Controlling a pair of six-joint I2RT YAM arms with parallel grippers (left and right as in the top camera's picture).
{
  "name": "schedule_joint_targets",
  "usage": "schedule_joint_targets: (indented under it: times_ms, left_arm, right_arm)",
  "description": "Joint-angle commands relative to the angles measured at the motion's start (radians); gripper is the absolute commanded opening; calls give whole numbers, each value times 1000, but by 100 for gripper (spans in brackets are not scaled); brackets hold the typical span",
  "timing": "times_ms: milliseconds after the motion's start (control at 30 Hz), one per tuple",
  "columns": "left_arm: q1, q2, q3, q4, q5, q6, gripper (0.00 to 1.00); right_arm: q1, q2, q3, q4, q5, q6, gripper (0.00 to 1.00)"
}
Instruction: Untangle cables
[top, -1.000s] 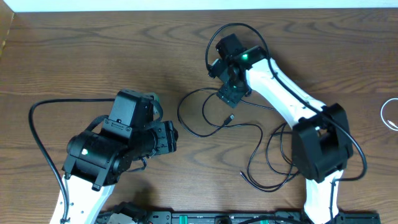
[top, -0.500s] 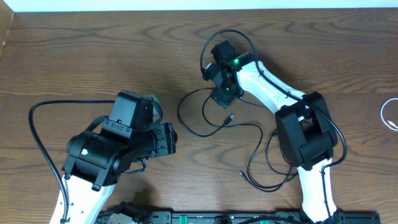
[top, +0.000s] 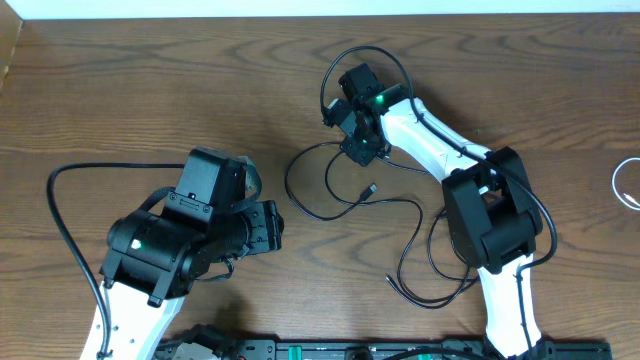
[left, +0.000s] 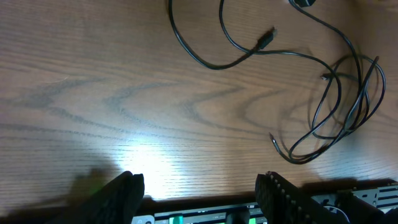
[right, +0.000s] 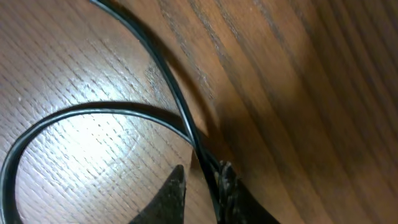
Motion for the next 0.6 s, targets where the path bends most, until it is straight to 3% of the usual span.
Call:
schedule_joint_targets:
  times_ms: [0, 167, 367, 567]
  left_arm:
    - [0, -3, 15, -3, -13, 5, 64]
    - [0, -3, 14, -4, -13, 5, 64]
    - [0, -3, 14, -3, -13, 6, 64]
    - [0, -3, 14, -3, -13, 6, 64]
  right_arm:
    - [5, 14, 0, -9, -23, 15, 15]
    - [5, 14, 0, -13, -38, 24, 1]
    - [5, -6, 2, -14, -26, 145, 1]
    - [5, -119, 8, -16, -25, 179, 1]
